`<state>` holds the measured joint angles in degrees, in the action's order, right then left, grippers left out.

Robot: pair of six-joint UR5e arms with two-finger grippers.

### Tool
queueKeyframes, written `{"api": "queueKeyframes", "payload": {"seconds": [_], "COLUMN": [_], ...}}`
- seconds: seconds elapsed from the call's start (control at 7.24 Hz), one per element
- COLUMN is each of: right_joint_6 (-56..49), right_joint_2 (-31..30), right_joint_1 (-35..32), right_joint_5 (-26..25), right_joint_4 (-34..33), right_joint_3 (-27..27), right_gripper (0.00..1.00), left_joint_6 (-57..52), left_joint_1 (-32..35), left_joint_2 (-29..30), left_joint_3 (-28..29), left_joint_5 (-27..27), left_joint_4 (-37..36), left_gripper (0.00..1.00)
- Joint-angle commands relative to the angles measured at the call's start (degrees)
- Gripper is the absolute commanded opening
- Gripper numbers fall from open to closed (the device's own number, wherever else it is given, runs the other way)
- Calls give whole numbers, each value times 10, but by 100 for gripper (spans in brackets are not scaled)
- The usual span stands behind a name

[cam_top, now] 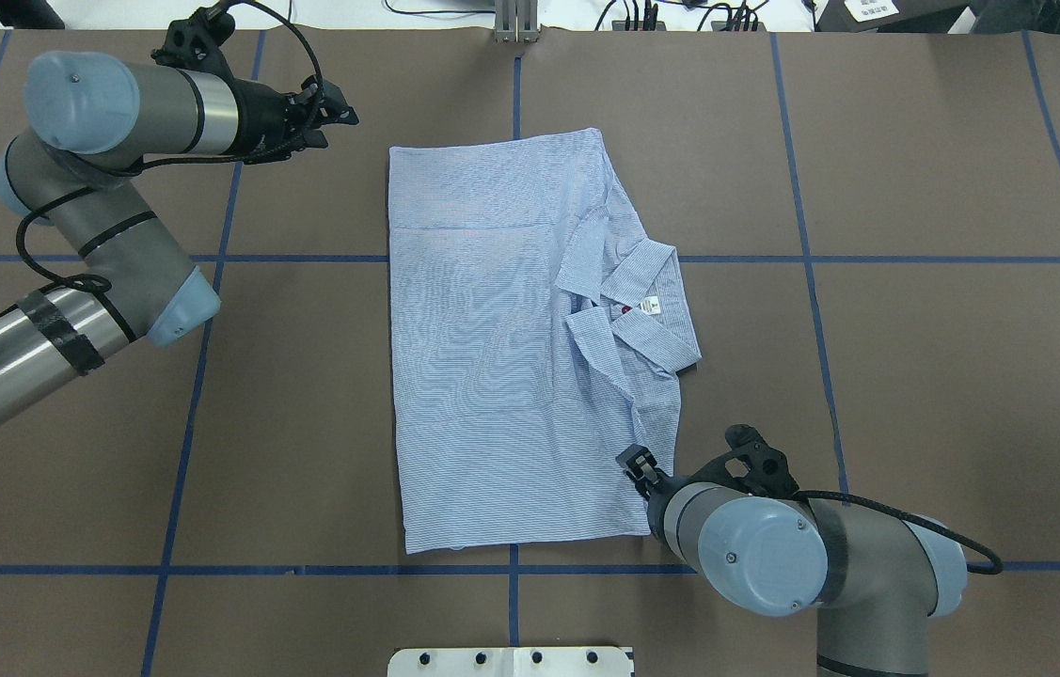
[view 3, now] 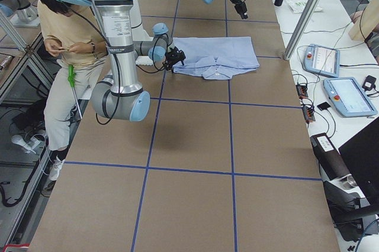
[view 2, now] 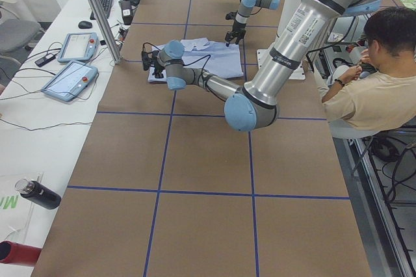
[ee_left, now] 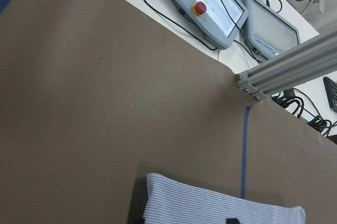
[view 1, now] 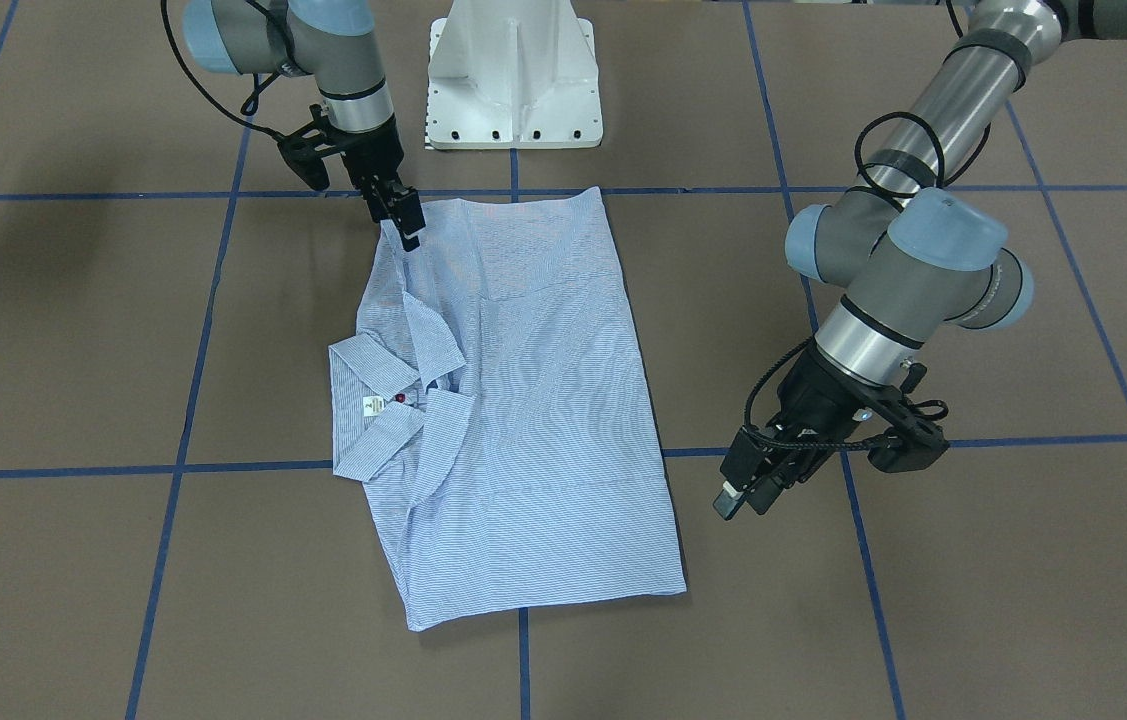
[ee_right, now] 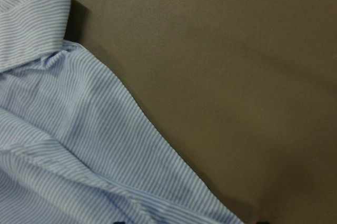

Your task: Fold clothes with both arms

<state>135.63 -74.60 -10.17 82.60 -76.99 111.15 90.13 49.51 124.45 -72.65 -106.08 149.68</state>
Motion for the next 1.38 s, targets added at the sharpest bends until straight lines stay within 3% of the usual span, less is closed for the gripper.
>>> {"api": "queueKeyframes", "payload": {"seconds": [0.0,0.28,0.41,0.69,1.24], "right_joint_6": [0,0,1,0,1], "right_joint_2": [0,-1,0,-1,0], "right_joint_1": [8,9,10,9,9], "right_joint_5": [-2,-2,-2,-2,-1], "right_joint_4": [0,-1,0,-1,-1], "right_joint_3": [0,-2,-2,-2,3], "right_gripper": [86,81,71,0,0], "left_joint_6": [2,2,2,2,2], "left_joint_1": [1,1,1,1,1], "left_joint_2": [-1,-1,-1,-1,-2], "left_joint_3": [0,0,0,-1,0], "left_joint_5": [0,0,0,0,0], "left_joint_4": [0,0,0,0,1], "left_gripper": [60,60,60,60,60]}}
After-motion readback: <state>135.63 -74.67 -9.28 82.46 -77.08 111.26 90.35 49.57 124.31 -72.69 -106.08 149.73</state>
